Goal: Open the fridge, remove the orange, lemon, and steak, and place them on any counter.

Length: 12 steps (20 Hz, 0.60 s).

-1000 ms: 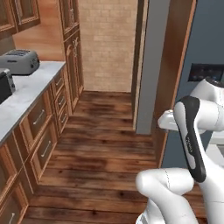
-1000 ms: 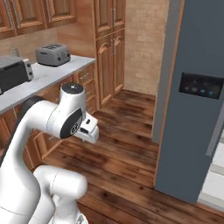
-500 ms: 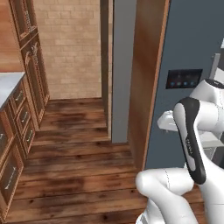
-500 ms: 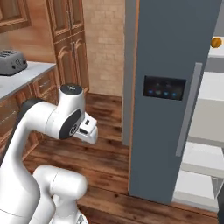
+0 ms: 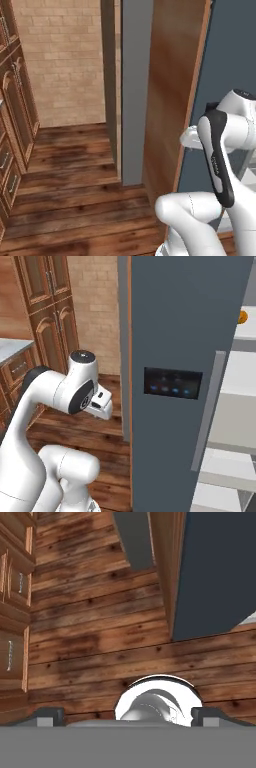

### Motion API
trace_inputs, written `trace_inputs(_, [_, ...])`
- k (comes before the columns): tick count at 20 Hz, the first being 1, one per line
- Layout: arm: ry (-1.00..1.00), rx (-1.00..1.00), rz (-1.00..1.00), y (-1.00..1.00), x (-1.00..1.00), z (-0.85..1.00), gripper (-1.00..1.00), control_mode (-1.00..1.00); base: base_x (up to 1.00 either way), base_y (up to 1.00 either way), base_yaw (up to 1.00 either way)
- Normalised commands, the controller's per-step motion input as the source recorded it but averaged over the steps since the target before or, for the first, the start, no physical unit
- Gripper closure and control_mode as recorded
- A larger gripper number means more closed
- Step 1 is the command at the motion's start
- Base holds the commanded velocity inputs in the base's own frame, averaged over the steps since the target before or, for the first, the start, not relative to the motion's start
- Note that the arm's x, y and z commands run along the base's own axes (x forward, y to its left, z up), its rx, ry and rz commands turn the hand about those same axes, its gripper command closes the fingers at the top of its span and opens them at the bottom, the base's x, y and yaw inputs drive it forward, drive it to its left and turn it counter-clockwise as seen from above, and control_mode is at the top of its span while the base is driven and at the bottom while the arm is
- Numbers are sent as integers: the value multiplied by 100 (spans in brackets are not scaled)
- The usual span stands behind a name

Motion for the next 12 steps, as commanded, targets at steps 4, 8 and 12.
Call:
trace_inputs(4, [0, 0, 0, 0, 0, 0, -100, 100, -27, -94, -1])
trace_inputs(8, [0, 0, 0, 0, 0, 0, -100, 100, -59, -100, 0])
trace_inputs(12, [0, 0, 0, 0, 0, 0, -100, 100, -70, -97, 0])
